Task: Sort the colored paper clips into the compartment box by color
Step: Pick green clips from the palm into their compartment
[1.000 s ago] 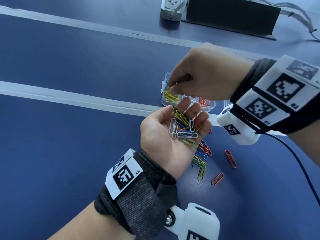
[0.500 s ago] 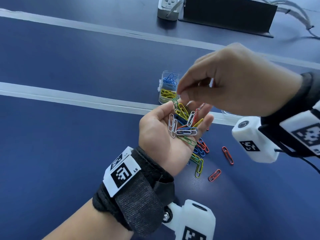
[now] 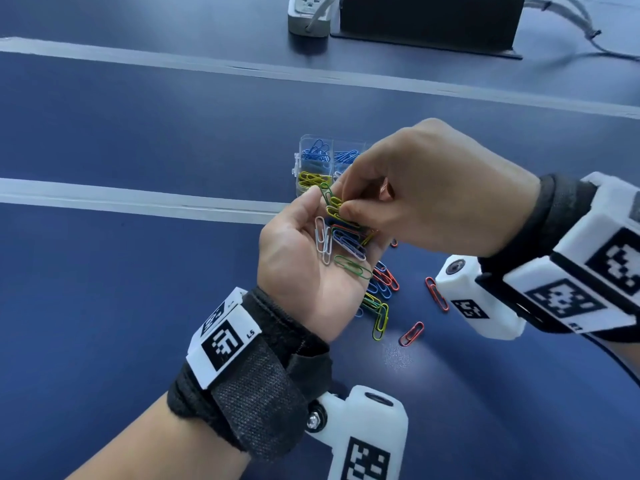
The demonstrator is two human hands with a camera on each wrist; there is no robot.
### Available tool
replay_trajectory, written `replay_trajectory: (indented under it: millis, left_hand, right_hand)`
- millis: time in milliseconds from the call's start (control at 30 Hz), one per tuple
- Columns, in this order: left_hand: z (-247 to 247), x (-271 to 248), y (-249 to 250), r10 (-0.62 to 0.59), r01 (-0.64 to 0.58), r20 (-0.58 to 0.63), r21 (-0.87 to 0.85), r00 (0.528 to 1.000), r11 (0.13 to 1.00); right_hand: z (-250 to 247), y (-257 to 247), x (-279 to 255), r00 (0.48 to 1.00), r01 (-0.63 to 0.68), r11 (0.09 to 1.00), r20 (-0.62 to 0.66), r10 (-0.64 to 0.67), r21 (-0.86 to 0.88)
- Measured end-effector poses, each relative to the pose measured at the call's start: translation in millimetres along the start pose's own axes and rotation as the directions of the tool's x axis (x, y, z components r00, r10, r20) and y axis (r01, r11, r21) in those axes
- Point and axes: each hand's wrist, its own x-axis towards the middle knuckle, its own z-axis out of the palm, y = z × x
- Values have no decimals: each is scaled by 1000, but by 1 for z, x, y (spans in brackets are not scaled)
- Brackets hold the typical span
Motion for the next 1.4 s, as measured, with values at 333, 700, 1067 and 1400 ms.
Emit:
replay_trajectory:
  millis: [333,700,1067,1400]
  left_hand:
    - [1,1,2,-31,29,-57,-37,998,999]
    - [3,1,5,-20,18,-43,-50,999,999]
    - [0,2,9,-34,33,-8,-51,999,998]
    - [0,2,10,-46,45,-27,-54,999,998]
  right_hand:
    - [5,-5,5,1000,7,997,-8,-8,-75]
    - [-7,6,8,1000,-13,925,-21,23,380]
    - [-16,25,1,913,-402,239,368,173,884]
    - [1,22,-11,997,61,989,38,-66,133]
